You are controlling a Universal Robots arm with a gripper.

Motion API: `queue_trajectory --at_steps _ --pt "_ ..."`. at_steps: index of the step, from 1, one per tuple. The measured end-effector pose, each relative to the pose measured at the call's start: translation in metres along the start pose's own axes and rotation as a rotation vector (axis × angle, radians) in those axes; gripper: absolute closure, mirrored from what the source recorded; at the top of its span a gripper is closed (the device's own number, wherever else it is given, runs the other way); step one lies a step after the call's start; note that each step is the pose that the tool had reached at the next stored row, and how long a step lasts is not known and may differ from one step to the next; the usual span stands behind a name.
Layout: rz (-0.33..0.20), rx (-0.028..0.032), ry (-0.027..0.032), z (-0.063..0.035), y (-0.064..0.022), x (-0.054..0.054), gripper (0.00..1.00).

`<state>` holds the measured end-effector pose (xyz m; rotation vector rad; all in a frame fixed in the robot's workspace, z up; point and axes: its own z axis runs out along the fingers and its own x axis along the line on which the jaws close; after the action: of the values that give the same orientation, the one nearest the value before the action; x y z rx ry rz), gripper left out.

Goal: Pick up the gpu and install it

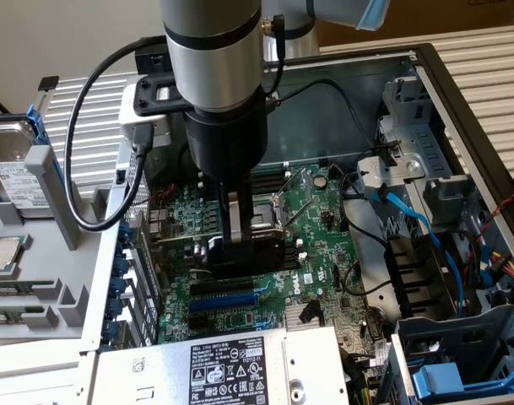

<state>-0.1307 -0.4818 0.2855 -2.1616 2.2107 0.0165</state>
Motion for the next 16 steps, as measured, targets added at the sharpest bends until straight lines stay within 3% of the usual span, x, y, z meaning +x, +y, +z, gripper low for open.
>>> queue_trajectory --at_steps 16 --pt "0.001 0.0000 -0.0011 0.0033 0.0036 0.0015 0.73"
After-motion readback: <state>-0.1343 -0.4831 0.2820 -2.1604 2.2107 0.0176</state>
